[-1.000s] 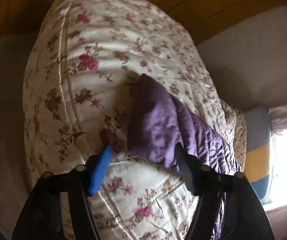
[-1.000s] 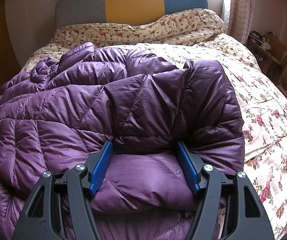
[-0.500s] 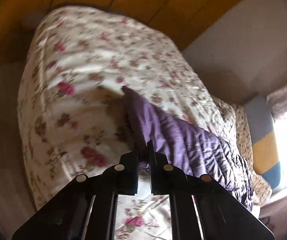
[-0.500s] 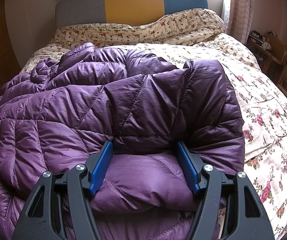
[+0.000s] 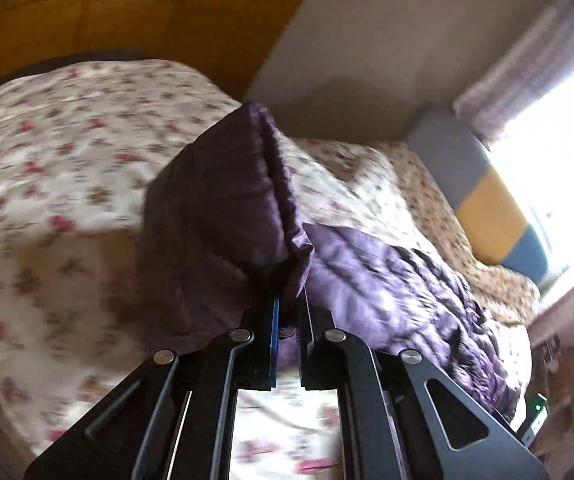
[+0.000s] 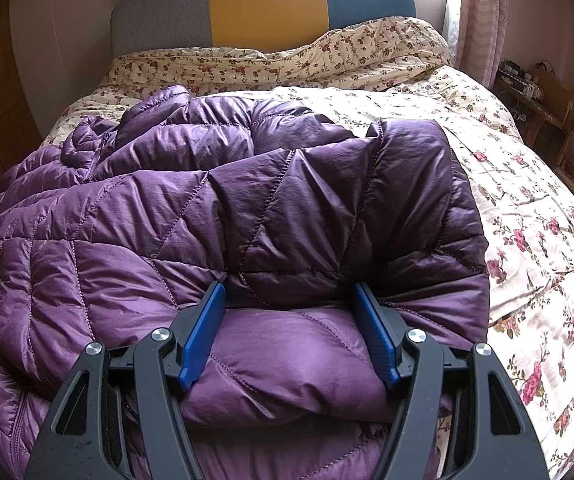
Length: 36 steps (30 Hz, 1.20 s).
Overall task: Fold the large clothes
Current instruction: 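Fold the held sleeve across the jacket body and open the left tool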
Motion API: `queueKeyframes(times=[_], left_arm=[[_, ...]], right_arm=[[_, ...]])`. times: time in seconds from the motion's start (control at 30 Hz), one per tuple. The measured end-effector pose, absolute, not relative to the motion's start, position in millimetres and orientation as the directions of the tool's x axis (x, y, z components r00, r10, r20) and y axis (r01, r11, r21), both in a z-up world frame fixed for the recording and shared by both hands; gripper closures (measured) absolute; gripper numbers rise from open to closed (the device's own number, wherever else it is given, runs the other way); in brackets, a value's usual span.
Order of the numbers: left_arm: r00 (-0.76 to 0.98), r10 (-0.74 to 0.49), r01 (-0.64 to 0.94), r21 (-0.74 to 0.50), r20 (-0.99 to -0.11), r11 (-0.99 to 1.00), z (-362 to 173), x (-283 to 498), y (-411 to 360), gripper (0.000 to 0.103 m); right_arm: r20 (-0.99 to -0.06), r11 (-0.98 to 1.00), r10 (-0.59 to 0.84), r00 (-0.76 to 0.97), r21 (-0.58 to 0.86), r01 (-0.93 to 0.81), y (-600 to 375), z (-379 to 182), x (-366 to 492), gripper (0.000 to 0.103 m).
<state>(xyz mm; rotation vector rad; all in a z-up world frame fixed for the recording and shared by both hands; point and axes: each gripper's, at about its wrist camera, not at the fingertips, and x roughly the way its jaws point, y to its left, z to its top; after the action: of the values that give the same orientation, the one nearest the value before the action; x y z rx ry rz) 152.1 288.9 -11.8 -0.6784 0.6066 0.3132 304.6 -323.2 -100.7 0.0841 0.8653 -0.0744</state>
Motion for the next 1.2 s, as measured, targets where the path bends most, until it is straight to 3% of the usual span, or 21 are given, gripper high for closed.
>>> queueKeyframes(times=[0.53,1.2], left_arm=[[0.763,-0.222,-0.165,-0.515,-0.607,0.841,-15.3,254.3,152.6,0.096],[0.664,-0.469,0.1,-0.553,-0.582,0.827,-19.4,313.7,19.1,0.096]], right_arm=[[-0.762,0.994,-0.028,0.647,0.048,0.099,-323.9,-100.7,304.7,0.037],[-0.762,0.994,-0.018,0.648,0.059,0.097,-324.7,-100.2,306.4,0.037]])
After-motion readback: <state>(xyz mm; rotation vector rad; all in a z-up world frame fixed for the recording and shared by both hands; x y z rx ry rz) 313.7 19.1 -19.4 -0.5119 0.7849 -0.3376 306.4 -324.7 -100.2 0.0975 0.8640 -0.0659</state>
